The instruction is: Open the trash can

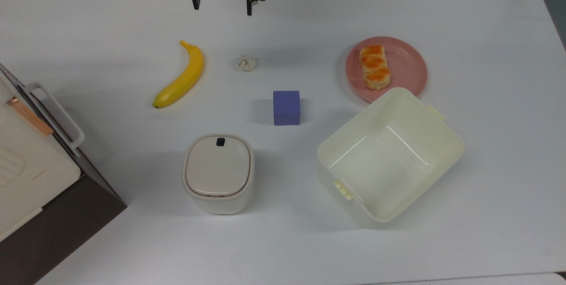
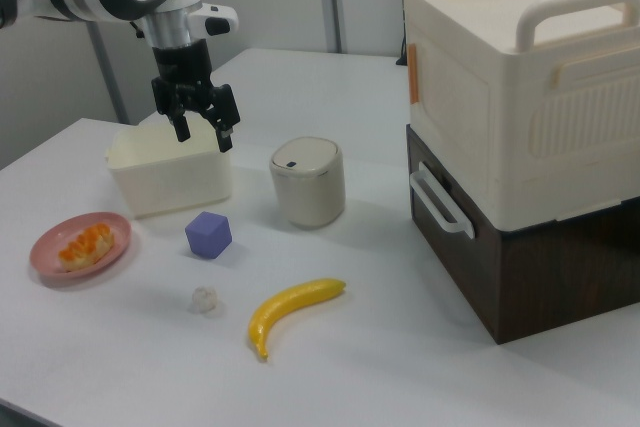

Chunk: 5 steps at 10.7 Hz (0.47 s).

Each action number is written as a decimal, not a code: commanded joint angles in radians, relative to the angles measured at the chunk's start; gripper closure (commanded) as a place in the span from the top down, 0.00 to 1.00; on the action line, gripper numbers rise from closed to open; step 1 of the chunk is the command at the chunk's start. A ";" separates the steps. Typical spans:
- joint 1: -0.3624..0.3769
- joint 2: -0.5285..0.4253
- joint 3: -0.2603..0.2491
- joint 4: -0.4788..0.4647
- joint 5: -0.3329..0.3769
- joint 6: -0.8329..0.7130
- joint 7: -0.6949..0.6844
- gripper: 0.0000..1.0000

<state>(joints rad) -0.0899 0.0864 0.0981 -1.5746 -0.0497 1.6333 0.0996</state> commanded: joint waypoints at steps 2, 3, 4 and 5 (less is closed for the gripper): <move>0.006 0.006 -0.009 0.010 0.028 -0.029 -0.060 1.00; 0.007 0.007 -0.009 0.010 0.028 -0.026 -0.060 1.00; 0.009 0.007 -0.008 0.010 0.028 -0.024 -0.060 1.00; 0.009 0.007 -0.008 0.010 0.028 -0.023 -0.061 0.93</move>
<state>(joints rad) -0.0893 0.0951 0.0981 -1.5747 -0.0477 1.6333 0.0648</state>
